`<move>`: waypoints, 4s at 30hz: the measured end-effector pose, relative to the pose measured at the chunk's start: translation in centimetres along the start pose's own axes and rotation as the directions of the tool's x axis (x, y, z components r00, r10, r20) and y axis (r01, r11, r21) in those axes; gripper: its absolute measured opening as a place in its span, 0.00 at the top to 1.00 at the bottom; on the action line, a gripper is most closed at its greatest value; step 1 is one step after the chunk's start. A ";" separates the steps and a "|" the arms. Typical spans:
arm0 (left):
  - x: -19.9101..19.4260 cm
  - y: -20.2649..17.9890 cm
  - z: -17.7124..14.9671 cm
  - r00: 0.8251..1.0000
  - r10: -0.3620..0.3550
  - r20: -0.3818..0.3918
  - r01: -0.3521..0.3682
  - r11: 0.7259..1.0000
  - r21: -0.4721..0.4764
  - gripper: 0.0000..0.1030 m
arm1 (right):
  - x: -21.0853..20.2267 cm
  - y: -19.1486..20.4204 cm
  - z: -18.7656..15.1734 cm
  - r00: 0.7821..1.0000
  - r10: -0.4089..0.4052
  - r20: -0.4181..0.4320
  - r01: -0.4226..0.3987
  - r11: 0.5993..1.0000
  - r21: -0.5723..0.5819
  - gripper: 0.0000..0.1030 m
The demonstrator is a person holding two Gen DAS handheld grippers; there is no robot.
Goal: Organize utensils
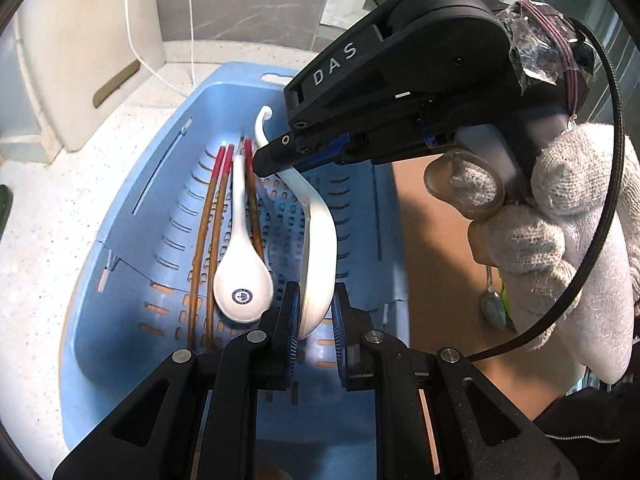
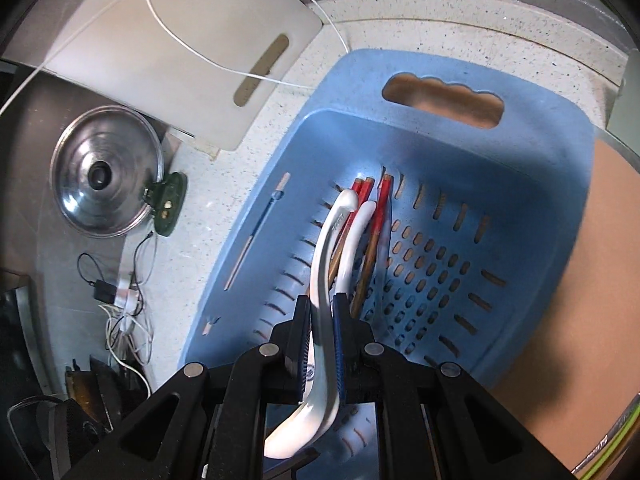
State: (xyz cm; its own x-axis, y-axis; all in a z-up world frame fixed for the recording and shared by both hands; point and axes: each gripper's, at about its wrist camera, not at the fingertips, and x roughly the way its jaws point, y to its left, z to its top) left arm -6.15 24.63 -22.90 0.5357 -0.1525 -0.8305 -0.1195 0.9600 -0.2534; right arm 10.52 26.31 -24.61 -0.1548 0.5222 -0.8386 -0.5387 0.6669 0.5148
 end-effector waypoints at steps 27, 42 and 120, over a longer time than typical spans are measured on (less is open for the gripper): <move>2.3 1.2 0.5 0.995 0.019 -0.096 -0.023 0.999 -0.039 0.86 | 3.6 0.1 1.2 0.993 -0.083 -0.078 0.082 0.996 -0.021 0.90; 1.6 0.4 -0.3 0.995 0.074 -0.071 -0.078 0.995 -0.060 0.83 | 1.2 0.0 0.6 0.998 -0.059 -0.036 0.057 0.997 -0.061 0.78; 8.4 -21.8 1.9 0.989 -0.013 -0.144 0.052 0.962 0.269 0.78 | -19.3 -25.6 -16.6 0.970 0.076 0.230 -0.144 0.945 0.295 0.71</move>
State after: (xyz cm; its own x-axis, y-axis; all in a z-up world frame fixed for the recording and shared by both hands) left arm 2.51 2.91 -23.42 0.4112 -0.1972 -0.8900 0.1380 0.9785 -0.1530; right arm 13.55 -9.71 -24.53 -0.0003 0.6798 -0.7334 -0.2426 0.7114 0.6596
